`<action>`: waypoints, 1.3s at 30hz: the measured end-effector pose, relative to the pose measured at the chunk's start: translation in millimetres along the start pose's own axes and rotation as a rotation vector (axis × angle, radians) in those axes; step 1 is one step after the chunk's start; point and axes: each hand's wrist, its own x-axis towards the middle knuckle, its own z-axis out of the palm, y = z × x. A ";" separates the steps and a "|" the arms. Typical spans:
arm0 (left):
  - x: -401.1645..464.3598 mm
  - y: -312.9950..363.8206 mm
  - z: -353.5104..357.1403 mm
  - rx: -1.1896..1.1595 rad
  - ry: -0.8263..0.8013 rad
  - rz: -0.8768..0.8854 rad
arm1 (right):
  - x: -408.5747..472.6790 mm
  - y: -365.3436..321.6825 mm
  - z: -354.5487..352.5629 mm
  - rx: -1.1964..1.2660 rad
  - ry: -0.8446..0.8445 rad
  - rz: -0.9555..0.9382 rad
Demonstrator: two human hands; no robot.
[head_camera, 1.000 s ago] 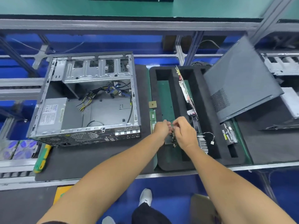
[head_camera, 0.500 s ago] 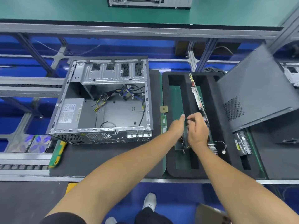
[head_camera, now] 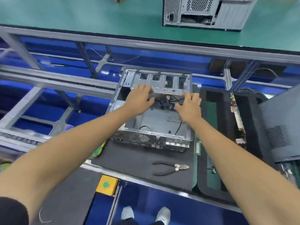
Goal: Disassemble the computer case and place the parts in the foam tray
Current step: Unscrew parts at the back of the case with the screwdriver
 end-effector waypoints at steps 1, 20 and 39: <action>-8.4 -26.1 -4.3 0.110 -0.012 0.002 | -0.9 -5.2 7.9 -0.108 -0.069 0.027; -33.1 -105.2 9.1 0.407 -0.089 0.111 | -12.6 -16.8 25.6 -0.379 -0.038 0.163; -26.5 -86.6 21.3 0.320 0.009 0.000 | -7.4 -8.3 25.2 -0.268 0.069 0.421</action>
